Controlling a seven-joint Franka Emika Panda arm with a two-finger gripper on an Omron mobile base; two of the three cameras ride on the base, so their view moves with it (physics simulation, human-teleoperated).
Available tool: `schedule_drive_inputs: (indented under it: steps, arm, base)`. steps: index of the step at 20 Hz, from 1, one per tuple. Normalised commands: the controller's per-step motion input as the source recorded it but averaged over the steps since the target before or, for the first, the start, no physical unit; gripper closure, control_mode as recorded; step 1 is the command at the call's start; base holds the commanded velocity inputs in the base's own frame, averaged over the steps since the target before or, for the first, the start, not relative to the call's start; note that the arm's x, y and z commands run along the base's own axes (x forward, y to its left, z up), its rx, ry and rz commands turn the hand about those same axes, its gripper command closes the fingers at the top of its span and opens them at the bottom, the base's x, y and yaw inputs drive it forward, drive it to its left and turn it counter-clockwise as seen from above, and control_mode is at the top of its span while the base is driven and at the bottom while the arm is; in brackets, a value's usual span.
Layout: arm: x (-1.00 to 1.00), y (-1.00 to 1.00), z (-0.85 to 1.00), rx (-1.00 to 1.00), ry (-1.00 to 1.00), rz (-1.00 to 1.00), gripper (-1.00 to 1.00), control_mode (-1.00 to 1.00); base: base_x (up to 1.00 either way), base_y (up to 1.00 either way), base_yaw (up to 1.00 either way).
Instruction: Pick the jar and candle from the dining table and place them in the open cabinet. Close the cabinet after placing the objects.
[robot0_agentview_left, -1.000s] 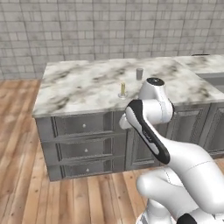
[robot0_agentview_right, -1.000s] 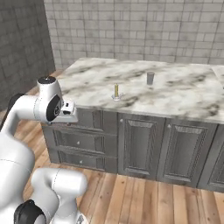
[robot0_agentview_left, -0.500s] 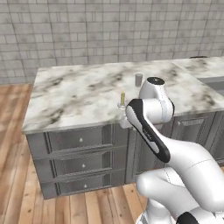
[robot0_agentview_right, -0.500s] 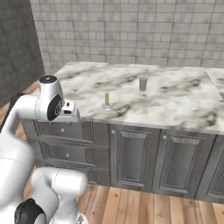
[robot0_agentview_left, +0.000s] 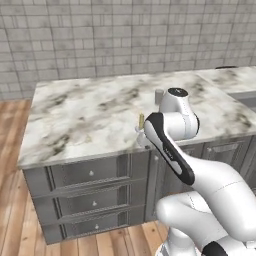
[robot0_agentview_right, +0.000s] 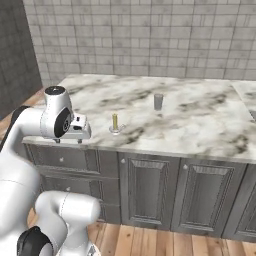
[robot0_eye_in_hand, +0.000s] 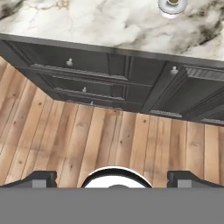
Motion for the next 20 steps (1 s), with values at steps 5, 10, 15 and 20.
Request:
schedule_drive_inputs:
  steps: [5, 10, 15, 20]
  arm:
    - [0.0, 0.0, 0.0, 0.0, 0.0, 0.0, -1.0, 1.0]
    - [0.0, 0.0, 0.0, 0.0, 0.0, 0.0, -1.0, 1.0]
    - [0.0, 0.0, 0.0, 0.0, 0.0, 0.0, -1.0, 1.0]
    - [0.0, 0.0, 0.0, 0.0, 0.0, 0.0, -1.0, 1.0]
  base:
    - [0.42, 0.18, -0.07]
    - [0.42, 0.18, -0.07]
    - [0.41, 0.2, -0.07]
    - [0.34, 0.18, -0.05]
